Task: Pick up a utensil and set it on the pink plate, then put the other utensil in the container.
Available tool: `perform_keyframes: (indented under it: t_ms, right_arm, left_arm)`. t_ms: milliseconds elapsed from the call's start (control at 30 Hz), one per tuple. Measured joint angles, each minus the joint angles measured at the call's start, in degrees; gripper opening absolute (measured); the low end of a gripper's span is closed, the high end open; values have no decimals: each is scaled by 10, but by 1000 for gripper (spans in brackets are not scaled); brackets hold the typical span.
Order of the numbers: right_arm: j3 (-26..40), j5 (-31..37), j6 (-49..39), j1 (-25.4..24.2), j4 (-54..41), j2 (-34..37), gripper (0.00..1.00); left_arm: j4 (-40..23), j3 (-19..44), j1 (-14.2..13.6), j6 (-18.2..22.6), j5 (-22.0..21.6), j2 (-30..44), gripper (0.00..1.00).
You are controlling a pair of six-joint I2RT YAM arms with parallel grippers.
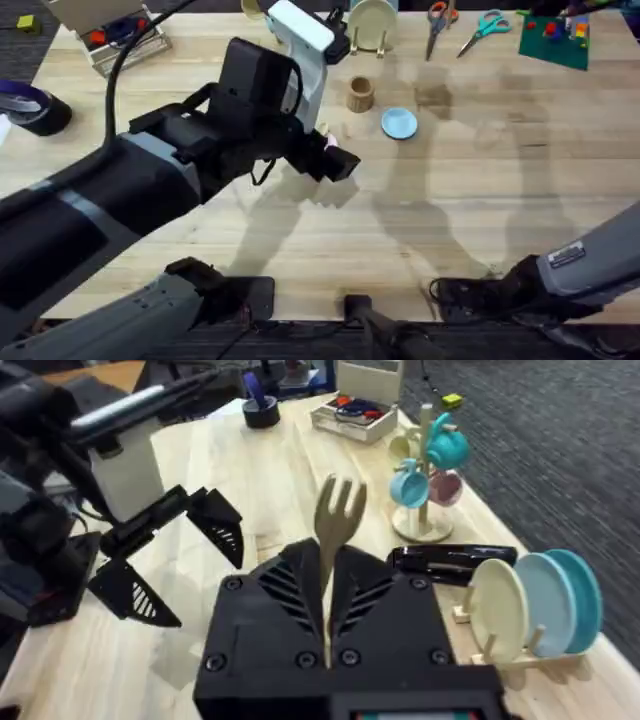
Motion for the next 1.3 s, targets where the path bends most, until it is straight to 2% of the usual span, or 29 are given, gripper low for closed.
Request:
perform_keyframes:
  t_ms: [400, 567, 933, 1300]
  right_arm:
    - [-91, -14, -99, 10, 2, 7, 29]
    - [-98, -18, -120, 17, 15, 11, 29]
    - [-99, -24, -142, 69, 120, 15, 31]
    - [-99, -26, -154, 74, 127, 105, 31]
  left_arm:
    - [0, 0, 0, 0, 0, 0, 993]
    - [0, 0, 0, 0, 0, 0, 993]
    - [0, 0, 0, 0, 0, 0, 993]
    - [0, 0, 0, 0, 0, 0, 993]
